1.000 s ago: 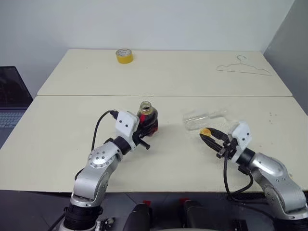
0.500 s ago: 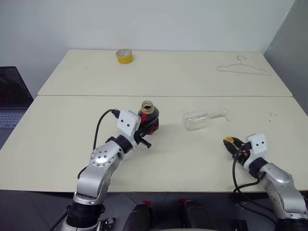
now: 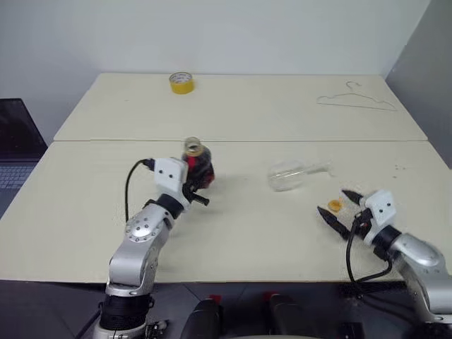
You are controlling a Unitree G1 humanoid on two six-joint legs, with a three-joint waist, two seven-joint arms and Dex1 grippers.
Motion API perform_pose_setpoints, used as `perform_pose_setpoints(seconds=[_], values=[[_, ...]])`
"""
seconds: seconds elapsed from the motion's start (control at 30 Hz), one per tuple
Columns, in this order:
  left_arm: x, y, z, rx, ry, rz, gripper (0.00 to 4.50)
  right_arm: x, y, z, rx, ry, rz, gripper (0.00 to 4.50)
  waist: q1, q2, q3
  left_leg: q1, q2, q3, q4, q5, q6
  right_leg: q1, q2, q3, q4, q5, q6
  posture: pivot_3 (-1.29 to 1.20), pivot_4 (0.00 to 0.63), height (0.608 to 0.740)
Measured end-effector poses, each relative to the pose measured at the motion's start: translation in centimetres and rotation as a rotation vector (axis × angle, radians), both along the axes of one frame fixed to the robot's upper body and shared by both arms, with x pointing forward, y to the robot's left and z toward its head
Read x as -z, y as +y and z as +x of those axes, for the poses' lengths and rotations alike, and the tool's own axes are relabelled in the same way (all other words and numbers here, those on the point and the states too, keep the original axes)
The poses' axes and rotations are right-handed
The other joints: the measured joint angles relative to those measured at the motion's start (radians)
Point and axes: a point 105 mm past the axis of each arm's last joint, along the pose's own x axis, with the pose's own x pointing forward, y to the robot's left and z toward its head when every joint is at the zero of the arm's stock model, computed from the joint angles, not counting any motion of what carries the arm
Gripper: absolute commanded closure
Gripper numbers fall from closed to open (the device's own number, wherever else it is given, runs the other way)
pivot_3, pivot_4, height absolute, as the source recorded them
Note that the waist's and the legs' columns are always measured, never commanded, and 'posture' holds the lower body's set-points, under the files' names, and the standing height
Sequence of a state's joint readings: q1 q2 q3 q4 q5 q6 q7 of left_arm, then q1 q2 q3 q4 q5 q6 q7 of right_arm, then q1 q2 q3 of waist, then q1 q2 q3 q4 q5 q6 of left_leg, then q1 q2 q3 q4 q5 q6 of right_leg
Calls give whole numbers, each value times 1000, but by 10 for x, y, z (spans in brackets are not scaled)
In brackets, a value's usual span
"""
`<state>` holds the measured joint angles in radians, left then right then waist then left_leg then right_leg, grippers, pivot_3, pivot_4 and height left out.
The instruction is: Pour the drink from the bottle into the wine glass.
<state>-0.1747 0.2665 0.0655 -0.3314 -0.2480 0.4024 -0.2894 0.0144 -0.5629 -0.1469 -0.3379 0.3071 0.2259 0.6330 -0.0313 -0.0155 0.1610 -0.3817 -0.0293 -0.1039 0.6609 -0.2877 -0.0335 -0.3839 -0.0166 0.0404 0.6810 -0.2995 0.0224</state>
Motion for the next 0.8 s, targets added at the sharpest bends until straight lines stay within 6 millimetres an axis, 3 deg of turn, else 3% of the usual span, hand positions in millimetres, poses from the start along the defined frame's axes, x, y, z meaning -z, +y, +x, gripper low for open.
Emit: perform_pose_setpoints(seconds=[0.07,0.13,0.4,0.63,0.8], values=[[0,10,3,-46,4,-25,3990,-28,32,2,-129,-62,19,0,2,0,0,0,0,-1,0,0,-1,0,0,-1,0,0,0,0,150,740],[2,20,5,-79,16,-43,3990,-44,60,0,-245,-71,25,0,4,0,0,-1,0,-1,0,0,-1,0,0,-1,-1,0,0,0,150,740],[13,63,9,-189,90,-129,3990,-55,132,3,-501,20,38,0,9,-2,1,-2,-1,-2,1,2,-3,-1,-1,-2,-1,0,0,0,150,740],[32,80,12,-195,168,-96,3990,-57,162,7,-584,30,48,0,7,-2,1,-2,-1,-2,1,2,-3,-2,-2,-2,0,0,0,0,150,740],[38,88,15,-190,185,-66,3990,-57,171,4,-610,33,66,0,6,-2,1,-2,-1,-2,1,2,-3,-3,-2,-2,0,0,0,0,150,740]])
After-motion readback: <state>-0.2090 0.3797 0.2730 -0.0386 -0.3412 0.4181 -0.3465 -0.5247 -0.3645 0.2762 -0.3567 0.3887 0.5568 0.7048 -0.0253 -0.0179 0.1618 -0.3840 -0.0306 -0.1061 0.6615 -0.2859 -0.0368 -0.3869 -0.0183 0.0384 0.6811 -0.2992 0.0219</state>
